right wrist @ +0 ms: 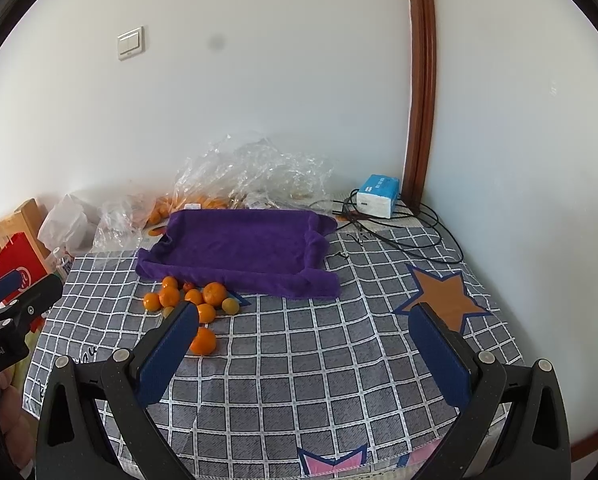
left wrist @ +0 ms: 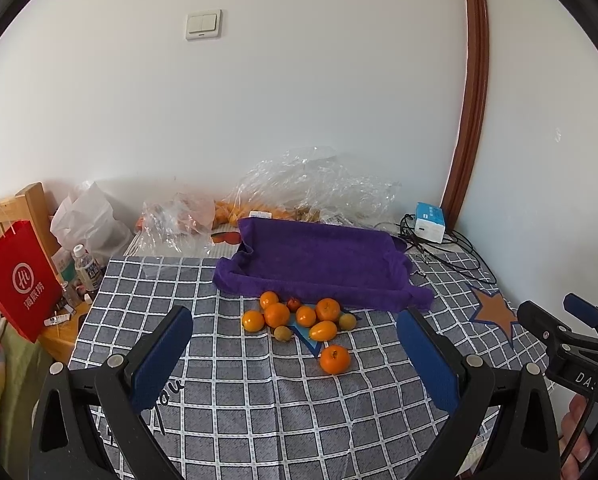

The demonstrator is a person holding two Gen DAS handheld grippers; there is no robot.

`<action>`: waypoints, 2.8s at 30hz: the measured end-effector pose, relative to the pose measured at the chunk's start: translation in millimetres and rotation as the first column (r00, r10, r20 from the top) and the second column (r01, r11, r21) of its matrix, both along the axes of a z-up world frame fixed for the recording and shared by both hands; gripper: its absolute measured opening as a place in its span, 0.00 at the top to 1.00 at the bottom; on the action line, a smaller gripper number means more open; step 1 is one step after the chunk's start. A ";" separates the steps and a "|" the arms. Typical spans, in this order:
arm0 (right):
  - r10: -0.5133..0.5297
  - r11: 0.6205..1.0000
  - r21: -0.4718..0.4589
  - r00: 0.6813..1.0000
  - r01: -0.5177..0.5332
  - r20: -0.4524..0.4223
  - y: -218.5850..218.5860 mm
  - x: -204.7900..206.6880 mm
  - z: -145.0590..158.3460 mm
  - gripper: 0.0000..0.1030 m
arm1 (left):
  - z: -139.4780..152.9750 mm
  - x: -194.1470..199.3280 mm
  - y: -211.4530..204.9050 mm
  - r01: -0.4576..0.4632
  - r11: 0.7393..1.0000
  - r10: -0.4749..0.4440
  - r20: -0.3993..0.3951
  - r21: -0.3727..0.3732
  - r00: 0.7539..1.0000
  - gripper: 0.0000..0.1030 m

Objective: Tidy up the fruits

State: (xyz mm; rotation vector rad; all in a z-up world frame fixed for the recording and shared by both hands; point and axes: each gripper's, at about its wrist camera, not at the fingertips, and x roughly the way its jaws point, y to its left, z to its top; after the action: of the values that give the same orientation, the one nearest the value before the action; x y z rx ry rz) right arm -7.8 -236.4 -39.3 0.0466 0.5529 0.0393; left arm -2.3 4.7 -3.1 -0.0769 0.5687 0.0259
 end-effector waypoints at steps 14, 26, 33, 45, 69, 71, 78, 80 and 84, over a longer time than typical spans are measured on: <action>-0.007 1.000 0.008 1.000 0.007 -0.018 -2.6 2.2 -5.6 0.00 | -0.8 -1.6 1.5 0.002 1.000 -0.002 0.002 0.001 1.000 0.00; 0.008 1.000 -0.006 1.000 -0.008 0.013 5.6 4.6 -11.3 0.00 | -10.0 6.7 6.2 -0.010 1.000 0.010 -0.001 -0.005 1.000 0.00; 0.033 0.999 -0.004 0.999 -0.033 0.007 12.7 23.4 -29.3 0.00 | -27.5 19.8 15.8 -0.030 0.999 0.030 0.001 -0.017 1.000 0.00; 0.071 0.997 -0.025 0.993 -0.073 -0.095 32.4 75.9 -88.3 0.00 | -82.0 55.8 45.9 -0.066 0.998 0.064 -0.054 -0.026 0.996 0.05; 0.350 0.936 0.053 0.900 -0.348 -0.260 140.3 135.2 -180.6 0.34 | -166.2 97.3 124.1 -0.127 0.988 0.099 -0.277 -0.085 0.956 0.17; 0.356 0.932 0.034 0.894 -0.361 -0.273 146.3 137.7 -186.6 0.49 | -168.1 104.0 119.6 -0.118 0.989 0.088 -0.277 -0.091 0.957 0.17; 0.345 0.935 0.001 0.907 -0.356 -0.242 131.6 133.0 -182.4 0.58 | -172.3 133.9 98.0 -0.069 0.991 0.036 -0.273 -0.113 0.961 0.20; 0.325 0.941 -0.016 0.918 -0.337 -0.225 120.9 134.0 -177.9 0.58 | -173.4 144.8 94.3 -0.065 0.991 0.031 -0.280 -0.114 0.959 0.21; 0.280 0.957 -0.019 0.937 -0.291 -0.210 94.0 143.4 -172.8 0.60 | -180.2 164.7 88.2 -0.066 0.992 0.031 -0.304 -0.104 0.952 0.28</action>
State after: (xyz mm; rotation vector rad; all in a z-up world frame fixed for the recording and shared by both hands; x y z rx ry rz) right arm 135.7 -142.3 -212.0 -0.0800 0.7645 0.3076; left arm 162.4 92.9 -183.3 -0.1992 0.8747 0.0541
